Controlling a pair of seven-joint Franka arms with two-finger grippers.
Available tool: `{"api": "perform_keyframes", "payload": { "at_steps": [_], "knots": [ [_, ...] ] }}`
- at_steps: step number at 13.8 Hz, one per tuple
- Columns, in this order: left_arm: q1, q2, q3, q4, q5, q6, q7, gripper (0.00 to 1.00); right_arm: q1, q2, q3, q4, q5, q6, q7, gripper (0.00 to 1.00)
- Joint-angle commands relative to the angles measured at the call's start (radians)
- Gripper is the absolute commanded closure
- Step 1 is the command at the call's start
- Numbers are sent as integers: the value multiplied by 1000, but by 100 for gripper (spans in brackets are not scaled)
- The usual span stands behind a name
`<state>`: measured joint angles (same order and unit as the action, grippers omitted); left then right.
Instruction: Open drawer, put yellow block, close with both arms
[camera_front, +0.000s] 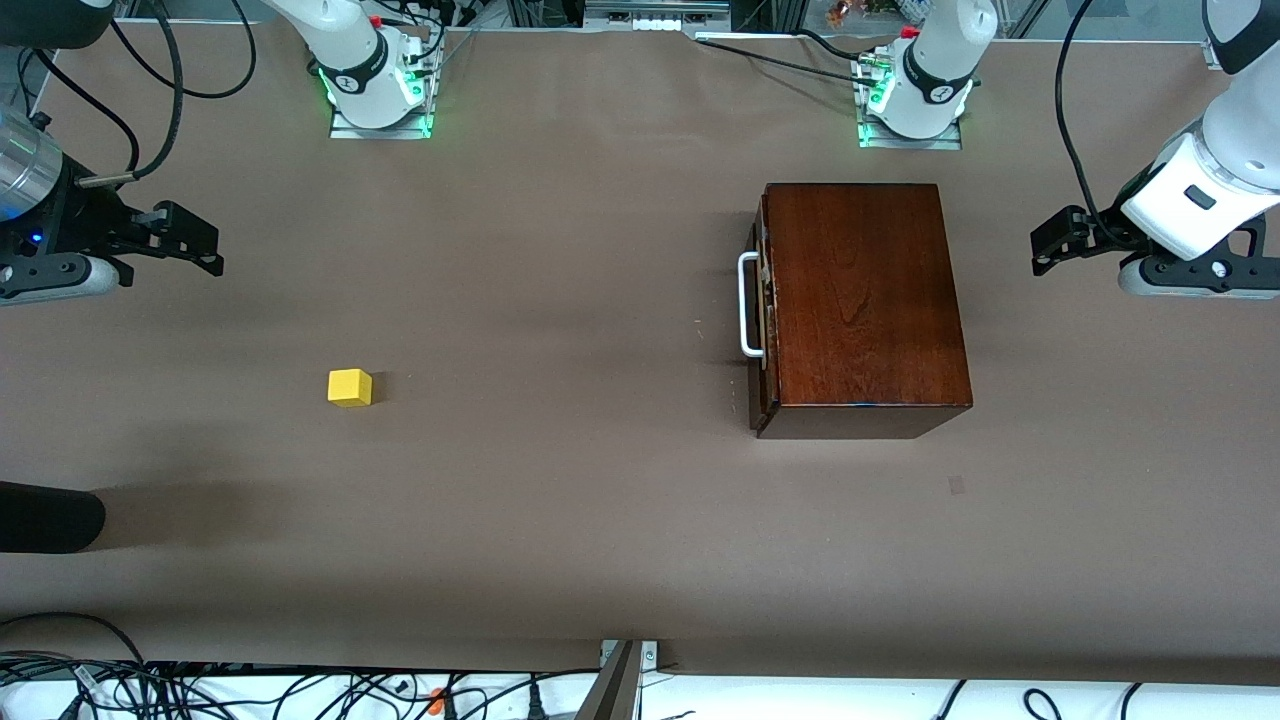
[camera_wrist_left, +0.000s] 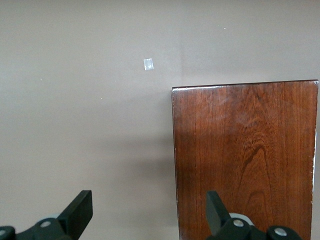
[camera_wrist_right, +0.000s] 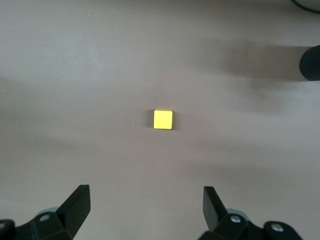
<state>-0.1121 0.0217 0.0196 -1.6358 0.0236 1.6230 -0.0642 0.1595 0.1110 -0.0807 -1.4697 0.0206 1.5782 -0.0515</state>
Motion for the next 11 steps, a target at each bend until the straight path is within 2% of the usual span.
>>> {"api": "perform_keyframes", "payload": {
  "at_steps": [1,4,7,11],
  "knots": [
    [0,15,-4,33,-14,-28,-14,0,0,7,1,23,4,-12,2,0],
    [0,14,-4,33,-19,-58,-12,0,0,7,1,23,4,-12,2,0],
    [-1,18,-41,50,-22,-127,-12,0,0,7,-1,23,4,-12,2,0],
    [-14,58,-53,73,-21,-130,-3,0,0,7,1,23,4,-12,2,0]
  ]
}}
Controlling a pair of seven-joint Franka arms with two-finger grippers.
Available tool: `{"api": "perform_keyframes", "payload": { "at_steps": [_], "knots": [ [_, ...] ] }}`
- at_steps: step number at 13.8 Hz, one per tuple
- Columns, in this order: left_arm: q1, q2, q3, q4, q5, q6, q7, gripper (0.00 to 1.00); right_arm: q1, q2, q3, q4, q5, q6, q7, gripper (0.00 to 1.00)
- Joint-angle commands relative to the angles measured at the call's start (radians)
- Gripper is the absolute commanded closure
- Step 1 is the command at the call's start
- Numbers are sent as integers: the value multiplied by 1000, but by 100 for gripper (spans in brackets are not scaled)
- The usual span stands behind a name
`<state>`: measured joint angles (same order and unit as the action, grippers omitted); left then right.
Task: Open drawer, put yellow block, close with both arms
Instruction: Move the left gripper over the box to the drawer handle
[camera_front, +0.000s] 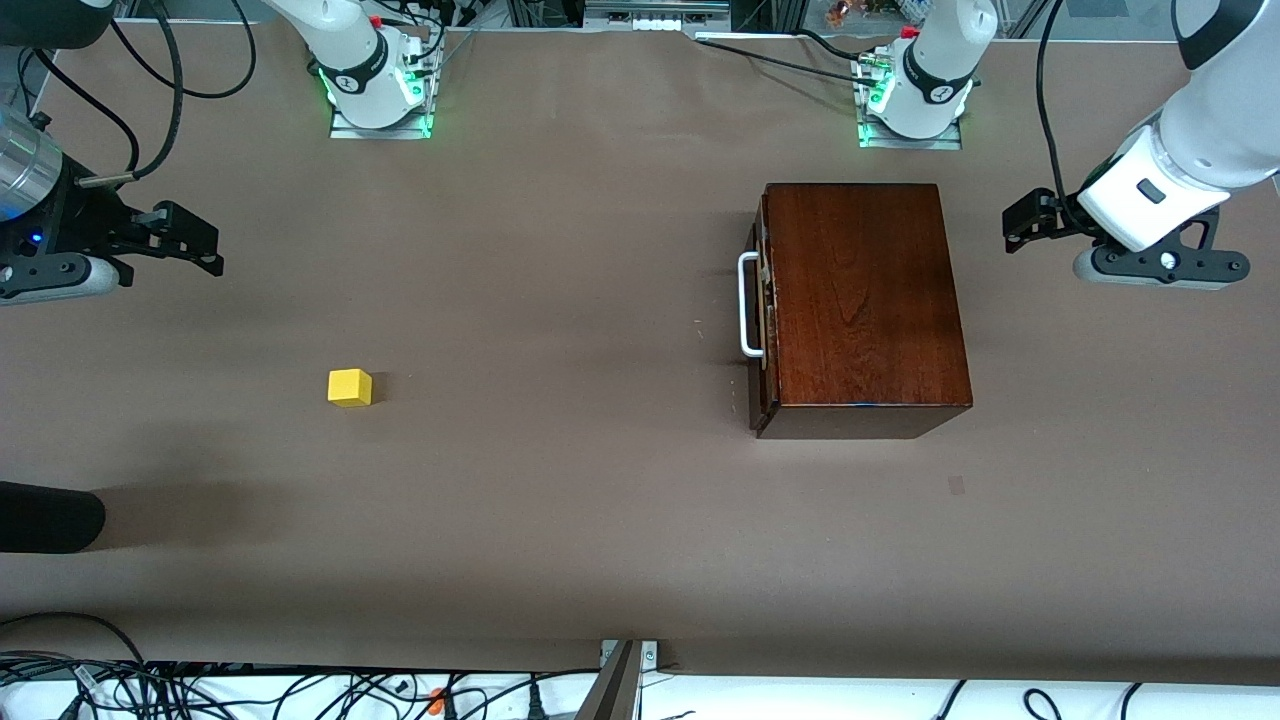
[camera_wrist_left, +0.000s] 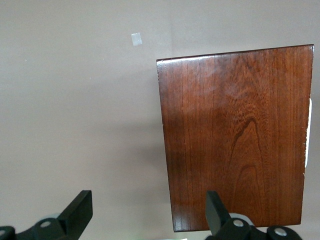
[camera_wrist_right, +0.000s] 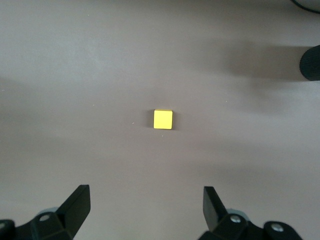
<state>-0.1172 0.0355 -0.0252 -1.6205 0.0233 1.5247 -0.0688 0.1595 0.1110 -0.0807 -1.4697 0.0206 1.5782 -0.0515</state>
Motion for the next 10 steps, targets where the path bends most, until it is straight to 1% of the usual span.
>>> {"api": "perform_keyframes", "payload": {
  "at_steps": [1,3,5,8,10],
  "knots": [
    [-21,46,-25,57,-20,-32,-5,0,0,7,-1,23,4,-12,2,0],
    [-53,87,-74,60,-11,-17,-31,0,-1,7,-1,23,4,-12,2,0],
    [-102,151,-111,106,-10,26,-148,0,-1,7,-1,23,4,-12,2,0],
    [-258,271,-113,212,10,35,-349,0,-1,7,-4,23,4,-12,1,0],
    [-364,316,-114,221,73,38,-457,0,-1,6,-4,23,2,-12,-1,0]
  ]
}}
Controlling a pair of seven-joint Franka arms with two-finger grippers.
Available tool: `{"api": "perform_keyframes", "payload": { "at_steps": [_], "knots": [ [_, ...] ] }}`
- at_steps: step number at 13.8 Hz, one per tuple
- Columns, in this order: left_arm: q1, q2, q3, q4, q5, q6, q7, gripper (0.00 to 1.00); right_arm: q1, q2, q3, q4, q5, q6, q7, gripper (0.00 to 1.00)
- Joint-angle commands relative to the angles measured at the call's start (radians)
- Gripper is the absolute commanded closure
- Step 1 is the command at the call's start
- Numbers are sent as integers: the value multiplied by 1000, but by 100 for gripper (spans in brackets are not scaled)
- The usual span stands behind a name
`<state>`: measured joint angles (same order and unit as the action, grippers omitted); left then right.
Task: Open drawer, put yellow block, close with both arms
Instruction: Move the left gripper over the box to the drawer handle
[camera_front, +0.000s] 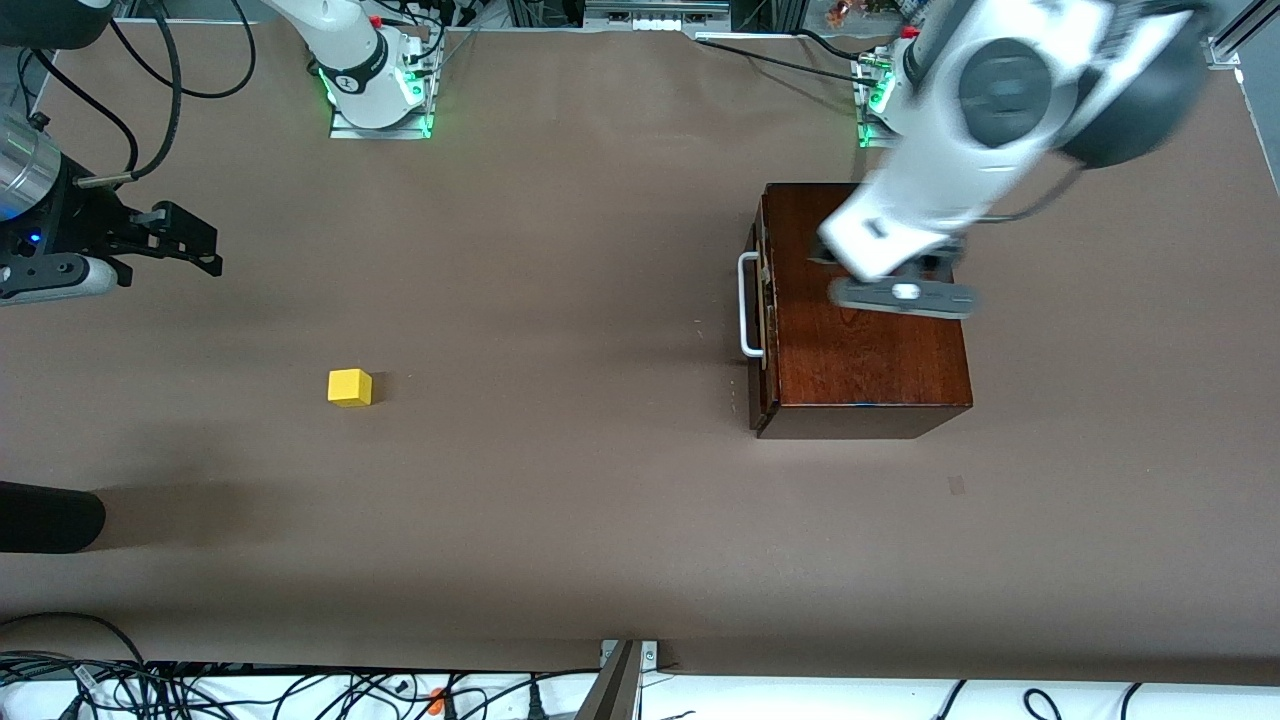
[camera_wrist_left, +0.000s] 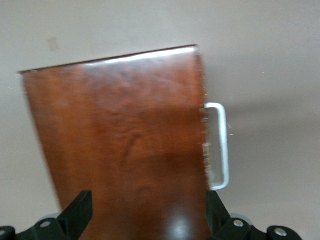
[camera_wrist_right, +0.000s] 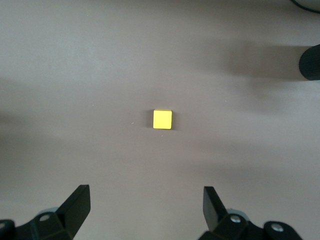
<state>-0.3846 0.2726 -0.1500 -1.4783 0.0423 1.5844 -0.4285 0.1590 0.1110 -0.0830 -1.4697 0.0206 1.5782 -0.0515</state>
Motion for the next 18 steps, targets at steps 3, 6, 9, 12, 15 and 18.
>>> {"api": "perform_keyframes", "payload": {
  "at_steps": [3,6,9,12,15,18],
  "knots": [
    [-216,154,12,75,105,-15,-284,0,-1,6,-1,23,-1,-12,-1,0],
    [-276,203,12,38,189,38,-377,0,-1,6,-4,23,1,-12,-1,0],
    [-284,238,10,15,232,61,-400,0,-7,10,-8,23,-11,-3,1,0],
    [-310,234,12,-72,241,134,-437,0,-15,24,-17,22,-8,9,-1,0],
    [-310,237,12,-106,268,166,-443,0,-9,26,-14,23,-14,55,12,0],
    [-306,235,12,-166,271,242,-458,0,-16,33,-14,23,1,57,1,0]
  ]
}}
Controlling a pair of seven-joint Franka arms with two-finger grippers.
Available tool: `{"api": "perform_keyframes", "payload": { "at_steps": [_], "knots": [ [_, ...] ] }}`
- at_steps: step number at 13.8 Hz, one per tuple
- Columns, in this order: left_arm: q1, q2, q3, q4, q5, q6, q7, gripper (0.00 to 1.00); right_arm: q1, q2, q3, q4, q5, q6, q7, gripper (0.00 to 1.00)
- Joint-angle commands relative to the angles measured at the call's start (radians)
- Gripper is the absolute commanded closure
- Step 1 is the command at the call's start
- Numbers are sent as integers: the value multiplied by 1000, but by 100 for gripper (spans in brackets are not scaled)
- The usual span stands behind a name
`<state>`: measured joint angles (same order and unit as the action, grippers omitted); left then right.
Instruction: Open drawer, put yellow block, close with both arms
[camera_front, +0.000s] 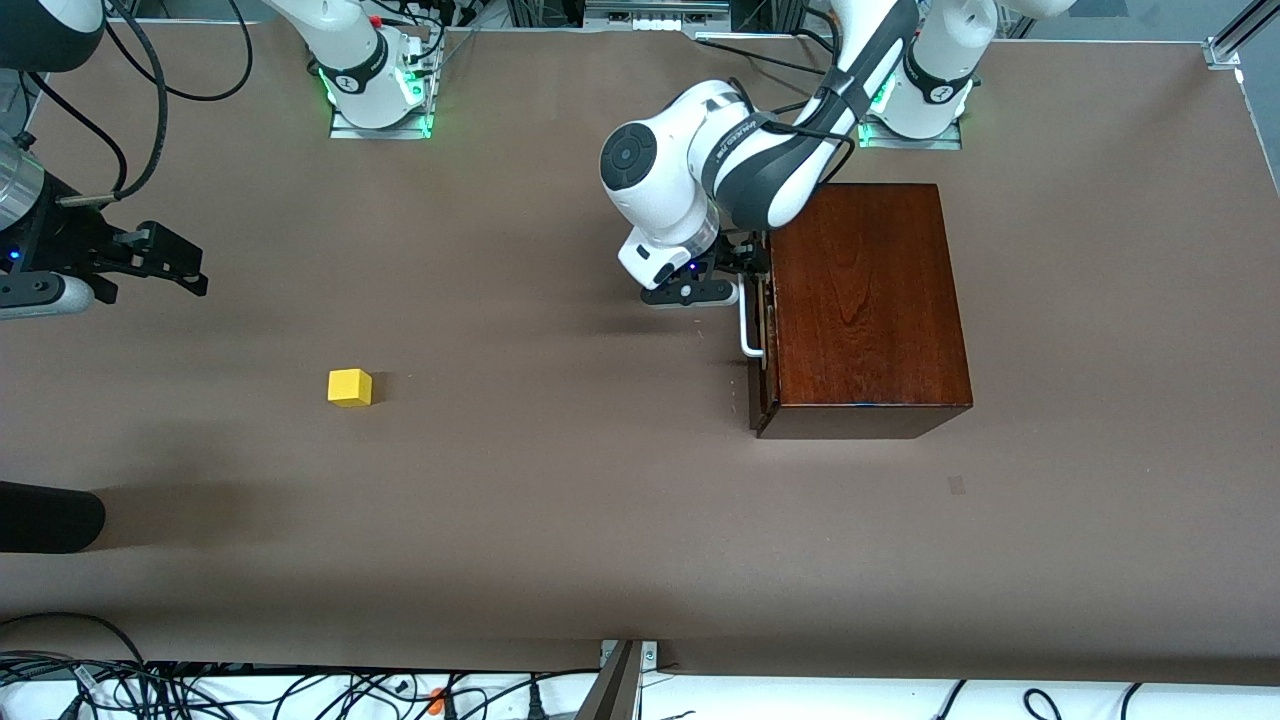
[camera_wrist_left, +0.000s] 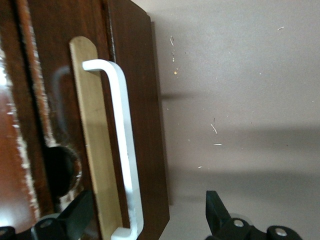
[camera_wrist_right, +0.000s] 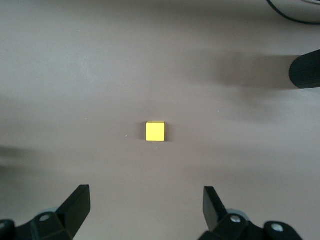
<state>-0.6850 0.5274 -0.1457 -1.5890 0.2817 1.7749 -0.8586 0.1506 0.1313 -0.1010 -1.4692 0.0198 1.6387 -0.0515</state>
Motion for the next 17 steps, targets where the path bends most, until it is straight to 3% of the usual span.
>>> {"api": "perform_keyframes", "payload": {
  "at_steps": [1,4,10,12,17],
  "knots": [
    [-4,-18,8,-66,31,67,-31,0,-8,13,4,21,3,-3,1,0],
    [-1,-17,9,-92,31,118,-34,0,6,17,9,6,-18,-20,4,0],
    [-4,13,8,-91,30,201,-60,0,6,169,6,-8,-15,-4,-74,0],
    [-11,28,8,-88,30,222,-105,0,6,192,9,-61,-11,80,-73,0],
    [-16,36,3,-75,16,297,-123,0,6,189,12,-313,2,389,-76,0]
  ]
}}
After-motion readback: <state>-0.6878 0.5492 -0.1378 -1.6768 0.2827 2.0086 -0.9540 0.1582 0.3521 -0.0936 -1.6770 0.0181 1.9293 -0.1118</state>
